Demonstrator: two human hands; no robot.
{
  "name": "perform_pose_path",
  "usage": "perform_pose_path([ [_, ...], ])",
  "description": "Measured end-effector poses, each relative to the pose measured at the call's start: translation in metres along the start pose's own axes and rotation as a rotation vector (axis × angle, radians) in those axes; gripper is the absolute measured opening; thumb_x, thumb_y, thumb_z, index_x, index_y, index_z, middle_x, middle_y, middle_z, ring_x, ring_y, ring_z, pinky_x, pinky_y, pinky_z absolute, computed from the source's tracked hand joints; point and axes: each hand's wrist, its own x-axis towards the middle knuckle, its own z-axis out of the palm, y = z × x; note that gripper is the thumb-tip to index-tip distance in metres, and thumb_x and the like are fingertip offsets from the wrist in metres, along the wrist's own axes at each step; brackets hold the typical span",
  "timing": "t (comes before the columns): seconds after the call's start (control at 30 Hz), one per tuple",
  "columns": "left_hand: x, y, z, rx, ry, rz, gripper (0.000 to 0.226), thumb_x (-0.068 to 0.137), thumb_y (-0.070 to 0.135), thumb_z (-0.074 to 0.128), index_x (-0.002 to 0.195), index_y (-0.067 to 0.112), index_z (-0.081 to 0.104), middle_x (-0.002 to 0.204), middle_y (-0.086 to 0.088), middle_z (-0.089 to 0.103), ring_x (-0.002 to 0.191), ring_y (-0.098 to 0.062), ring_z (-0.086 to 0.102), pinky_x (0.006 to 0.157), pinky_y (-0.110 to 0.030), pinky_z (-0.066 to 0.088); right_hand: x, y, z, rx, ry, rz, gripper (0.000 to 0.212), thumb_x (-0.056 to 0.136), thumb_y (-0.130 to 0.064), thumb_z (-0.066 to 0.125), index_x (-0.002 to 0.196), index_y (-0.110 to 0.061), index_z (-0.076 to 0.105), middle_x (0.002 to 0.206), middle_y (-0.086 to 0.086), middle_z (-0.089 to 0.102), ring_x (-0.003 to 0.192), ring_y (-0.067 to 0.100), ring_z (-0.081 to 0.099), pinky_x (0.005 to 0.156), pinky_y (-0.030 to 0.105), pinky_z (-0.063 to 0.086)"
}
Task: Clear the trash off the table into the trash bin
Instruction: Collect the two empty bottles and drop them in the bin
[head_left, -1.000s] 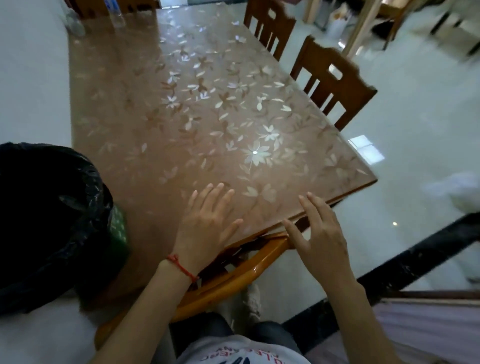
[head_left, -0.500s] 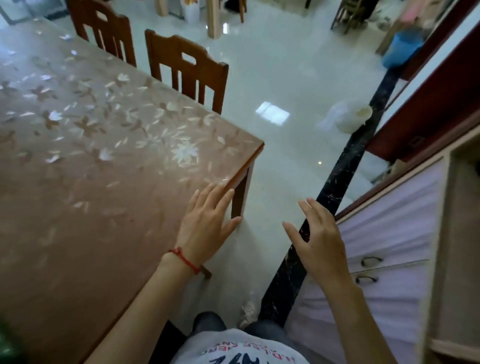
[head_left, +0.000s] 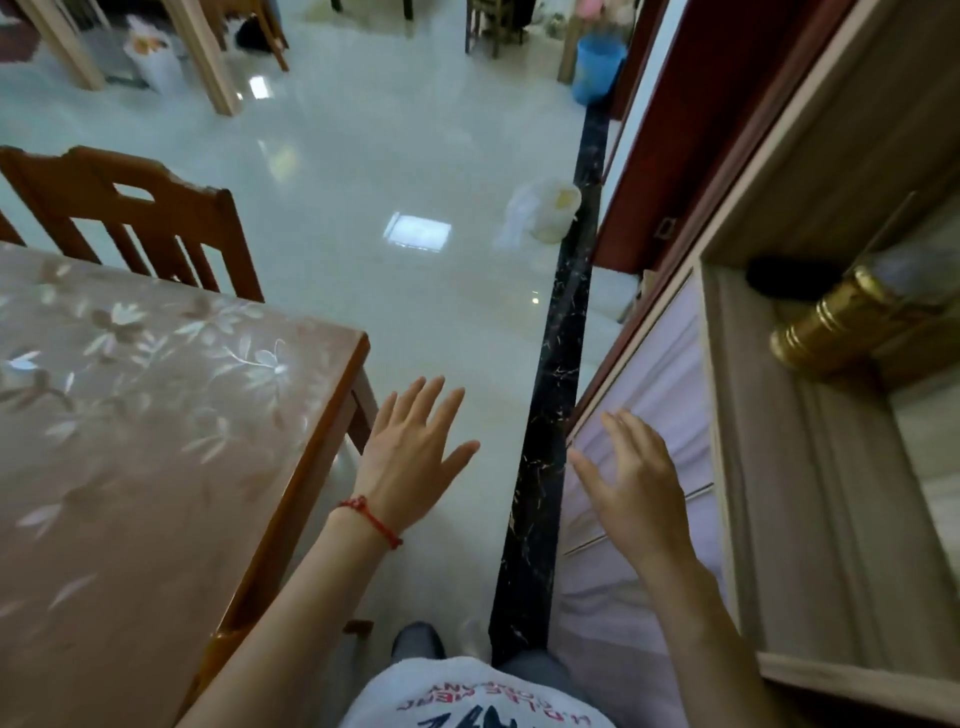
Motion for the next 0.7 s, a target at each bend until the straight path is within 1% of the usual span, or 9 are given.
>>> perform_pose_path([
  [0.1,0.026,0.004,0.003,-0.032,0.003,0.020,0.063,0.090,0.050,0.039,0.140,0.013,0.036,0.147,-0.014,0.036,0.138,-0.032,0.030,0.113,-0.045,0.019,0.021,0.005,-0.001,-0.004,-0.019,0.021,0.056,0.088,-0.036,0.056,0.136,-0.010,0.042,0.144,0.011,0.040,0.135,0.024,0.032,0.108,0.039,0.031],
  [0.2,0.054,-0.001,0.006,-0.033,-0.025,0.018,0.063,0.092,0.049,0.038,0.144,0.015,0.027,0.153,-0.011,0.026,0.143,-0.028,0.019,0.116,-0.042,0.012,0.047,0.009,0.000,-0.014,-0.036,0.039,0.057,0.089,-0.038,0.054,0.137,-0.011,0.040,0.146,0.010,0.037,0.136,0.023,0.030,0.110,0.039,0.029],
  [0.3,0.088,-0.012,0.006,-0.029,-0.027,0.011,0.071,0.087,0.059,0.026,0.141,0.013,0.034,0.149,-0.013,0.034,0.139,-0.031,0.027,0.114,-0.045,0.019,0.078,0.010,0.003,-0.020,-0.037,0.048,0.057,0.088,-0.038,0.055,0.136,-0.010,0.042,0.145,0.011,0.039,0.135,0.023,0.031,0.109,0.039,0.031],
  [0.37,0.114,-0.023,0.010,0.002,-0.014,0.007,0.073,0.084,0.058,0.022,0.136,0.012,0.042,0.143,-0.015,0.042,0.135,-0.033,0.036,0.110,-0.048,0.027,0.104,0.009,0.006,-0.029,-0.031,0.044,0.056,0.088,-0.037,0.056,0.135,-0.009,0.043,0.143,0.011,0.041,0.134,0.024,0.033,0.107,0.039,0.033],
  [0.5,0.174,-0.045,0.012,0.022,0.019,0.012,0.060,0.084,0.050,0.051,0.127,0.008,0.052,0.132,-0.017,0.055,0.123,-0.037,0.050,0.101,-0.052,0.038,0.168,0.005,0.017,-0.039,0.000,0.039,0.055,0.087,-0.034,0.058,0.133,-0.008,0.045,0.141,0.012,0.043,0.133,0.026,0.036,0.106,0.041,0.035],
  [0.53,0.191,-0.051,0.011,0.027,0.032,0.017,0.058,0.084,0.048,0.053,0.126,0.008,0.054,0.129,-0.018,0.057,0.121,-0.037,0.052,0.099,-0.052,0.040,0.186,0.002,0.020,-0.043,0.001,0.041,0.054,0.088,-0.034,0.058,0.134,-0.008,0.045,0.142,0.012,0.043,0.133,0.026,0.035,0.107,0.041,0.034],
  [0.6,0.223,-0.062,0.007,0.034,0.035,0.015,0.059,0.089,0.054,0.037,0.121,0.009,0.058,0.123,-0.017,0.061,0.115,-0.036,0.057,0.093,-0.051,0.045,0.222,-0.006,0.024,-0.052,-0.024,0.052,0.055,0.089,-0.036,0.055,0.135,-0.009,0.042,0.144,0.011,0.039,0.135,0.025,0.032,0.109,0.039,0.030],
  [0.67,0.253,-0.073,0.001,0.015,-0.005,0.009,0.070,0.091,0.058,0.015,0.118,0.010,0.059,0.120,-0.015,0.064,0.112,-0.035,0.060,0.090,-0.051,0.047,0.254,-0.014,0.028,-0.053,-0.043,0.055,0.056,0.090,-0.037,0.053,0.136,-0.010,0.041,0.146,0.010,0.038,0.136,0.024,0.030,0.110,0.037,0.028],
  [0.7,0.268,-0.078,-0.002,0.008,-0.014,0.010,0.074,0.091,0.058,0.011,0.118,0.010,0.060,0.120,-0.015,0.064,0.112,-0.035,0.060,0.090,-0.050,0.047,0.270,-0.018,0.028,-0.049,-0.041,0.052,0.056,0.089,-0.037,0.054,0.136,-0.009,0.041,0.146,0.010,0.038,0.136,0.024,0.031,0.110,0.037,0.029],
])
